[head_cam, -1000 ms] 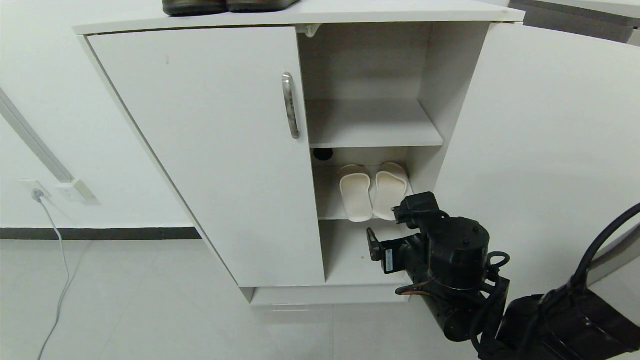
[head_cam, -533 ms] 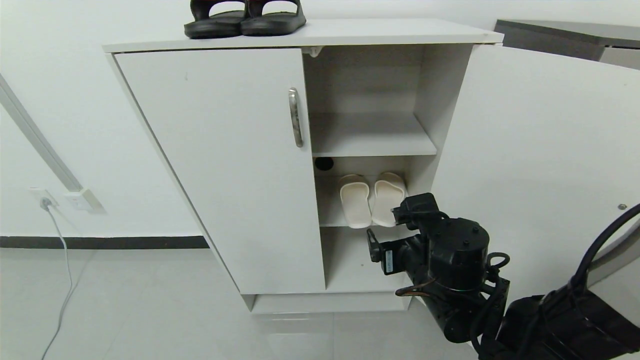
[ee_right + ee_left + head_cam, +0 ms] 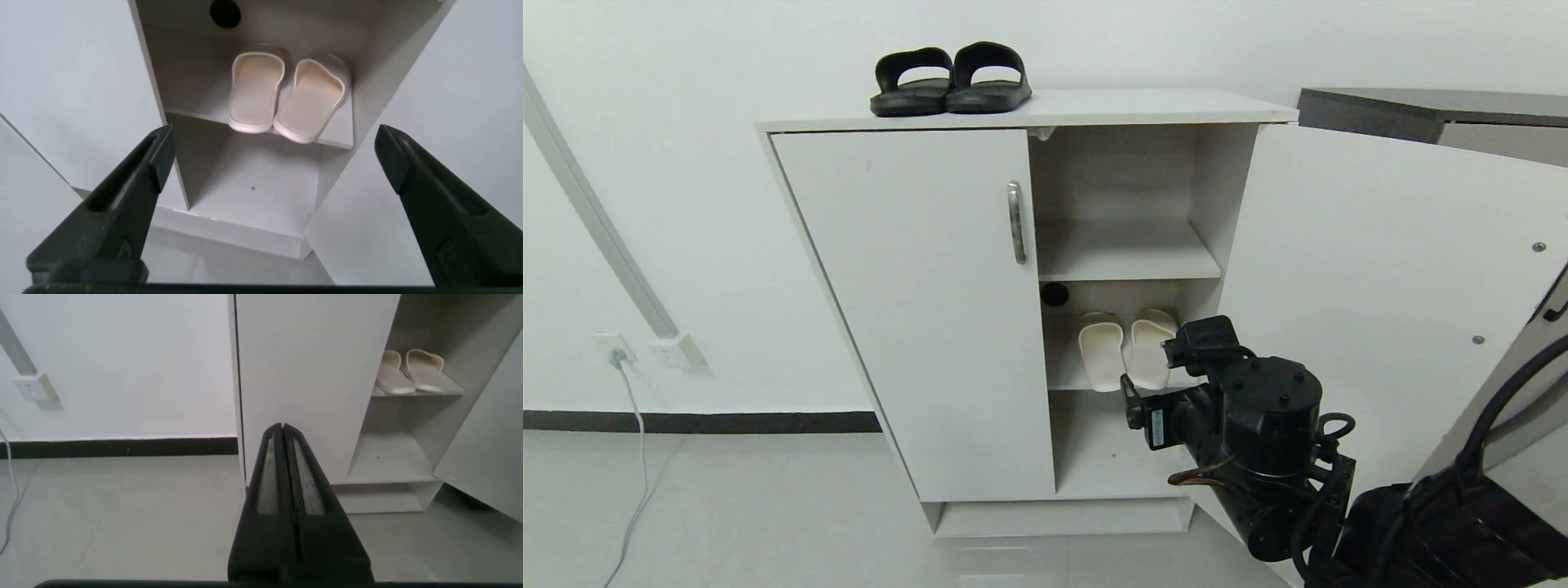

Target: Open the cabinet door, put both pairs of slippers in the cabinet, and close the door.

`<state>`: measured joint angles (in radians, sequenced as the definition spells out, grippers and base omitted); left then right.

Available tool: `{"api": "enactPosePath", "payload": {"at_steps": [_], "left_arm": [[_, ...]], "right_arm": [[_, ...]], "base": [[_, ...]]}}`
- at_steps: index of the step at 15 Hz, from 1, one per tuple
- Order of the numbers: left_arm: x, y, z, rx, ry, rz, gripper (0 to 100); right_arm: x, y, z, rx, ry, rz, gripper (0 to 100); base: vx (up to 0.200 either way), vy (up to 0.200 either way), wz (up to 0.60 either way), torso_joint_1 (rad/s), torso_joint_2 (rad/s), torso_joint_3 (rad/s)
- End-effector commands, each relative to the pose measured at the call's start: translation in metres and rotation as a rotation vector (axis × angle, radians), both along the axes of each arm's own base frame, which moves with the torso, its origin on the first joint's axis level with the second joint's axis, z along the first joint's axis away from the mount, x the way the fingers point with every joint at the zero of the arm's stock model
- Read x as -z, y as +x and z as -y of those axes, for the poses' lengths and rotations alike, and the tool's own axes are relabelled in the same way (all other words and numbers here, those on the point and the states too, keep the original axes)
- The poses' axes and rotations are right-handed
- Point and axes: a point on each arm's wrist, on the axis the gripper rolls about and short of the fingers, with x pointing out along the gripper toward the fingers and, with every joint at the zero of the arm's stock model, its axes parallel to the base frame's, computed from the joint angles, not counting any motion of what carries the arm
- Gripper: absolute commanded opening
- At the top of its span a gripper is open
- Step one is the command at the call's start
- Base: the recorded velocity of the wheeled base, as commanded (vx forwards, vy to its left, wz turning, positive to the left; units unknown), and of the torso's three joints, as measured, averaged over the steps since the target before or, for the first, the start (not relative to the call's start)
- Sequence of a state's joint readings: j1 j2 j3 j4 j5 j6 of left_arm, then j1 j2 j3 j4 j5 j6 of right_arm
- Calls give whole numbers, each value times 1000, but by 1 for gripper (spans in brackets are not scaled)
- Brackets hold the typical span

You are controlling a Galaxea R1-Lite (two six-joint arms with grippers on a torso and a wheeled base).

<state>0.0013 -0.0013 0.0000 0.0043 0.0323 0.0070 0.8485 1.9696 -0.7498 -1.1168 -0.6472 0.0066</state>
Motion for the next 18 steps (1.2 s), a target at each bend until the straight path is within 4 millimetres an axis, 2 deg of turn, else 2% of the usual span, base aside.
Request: {"api": "enactPosePath", "payload": {"at_steps": [1, 7, 10, 18], "left_arm": [[0, 0, 0, 0, 1, -2, 0], [0, 0, 0, 0, -7, -1, 0], [0, 0, 0, 0, -9, -1, 0], [0, 0, 0, 0, -10, -1, 0]], "right_arm": [[1, 0, 0, 0, 0, -1, 100], [4, -1, 4, 5, -2, -3, 100], [3, -3, 6, -26, 36, 27, 100], [12, -7, 9, -50, -12, 23, 100]], "base": [[0, 0, 0, 7, -2, 61], [0, 0, 0, 0, 0, 0], [0, 200, 0, 2, 1, 4], [0, 200, 0, 2, 4, 7]]}}
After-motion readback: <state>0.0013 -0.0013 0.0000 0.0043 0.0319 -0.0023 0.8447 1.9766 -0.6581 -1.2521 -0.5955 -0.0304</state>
